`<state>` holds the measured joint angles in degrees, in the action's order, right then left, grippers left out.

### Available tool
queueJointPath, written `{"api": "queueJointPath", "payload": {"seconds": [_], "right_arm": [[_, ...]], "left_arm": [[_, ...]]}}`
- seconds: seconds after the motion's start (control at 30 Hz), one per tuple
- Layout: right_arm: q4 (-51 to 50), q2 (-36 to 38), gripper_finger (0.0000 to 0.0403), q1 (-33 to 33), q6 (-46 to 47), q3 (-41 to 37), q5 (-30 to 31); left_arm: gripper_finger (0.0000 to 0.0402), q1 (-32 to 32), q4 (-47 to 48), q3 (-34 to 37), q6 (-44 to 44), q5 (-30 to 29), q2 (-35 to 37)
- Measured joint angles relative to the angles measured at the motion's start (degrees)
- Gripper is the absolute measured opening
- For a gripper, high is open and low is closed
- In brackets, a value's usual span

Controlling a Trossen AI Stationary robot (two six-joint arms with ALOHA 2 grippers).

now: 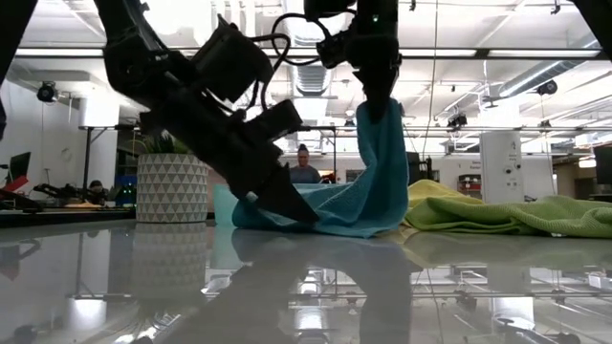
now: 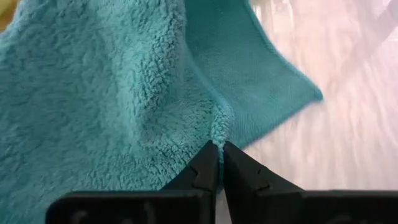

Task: Fold microfiber towels
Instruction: Fold the light blue microfiber cloth

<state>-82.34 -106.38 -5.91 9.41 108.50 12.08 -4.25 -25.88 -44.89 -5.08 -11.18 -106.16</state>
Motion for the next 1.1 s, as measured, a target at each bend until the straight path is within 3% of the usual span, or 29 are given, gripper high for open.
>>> {"api": "queueJointPath", "payload": {"seconds": [0.2,0.43,0.57,0.8,0.9,1.03,1.1], "right_arm": [[-1.8,2.1,0.0009,2.1,-0.4,0.0,-0.1],[-2.8,7.3,0.0009,5.8,-5.4,0.0,-3.2],[-1.8,11.8,0.0009,7.4,-8.7,0.0,-6.2],[6.0,18.4,0.0009,7.6,-10.0,0.0,-5.1],[10.2,19.5,0.0009,7.4,-9.9,0.0,0.5],[11.3,19.6,0.0009,6.9,-14.5,0.0,-3.1],[12.8,18.9,0.0009,6.7,-13.0,0.0,-0.8]], "left_arm": [[0.0001,-1.2,14.0,0.1,1.1,0.0,9.8],[0.0001,-5.1,27.5,0.1,6.0,0.2,26.6],[0.0000,-6.3,31.2,0.0,7.4,0.2,38.2],[0.0000,-6.3,32.0,-0.1,7.3,-2.9,57.1],[0.0000,-6.2,34.7,-0.1,7.7,-6.5,63.2],[0.0000,-6.2,40.2,-0.1,8.3,-8.8,68.9],[0.0000,-6.2,42.0,-0.1,8.0,-10.2,70.6]]}}
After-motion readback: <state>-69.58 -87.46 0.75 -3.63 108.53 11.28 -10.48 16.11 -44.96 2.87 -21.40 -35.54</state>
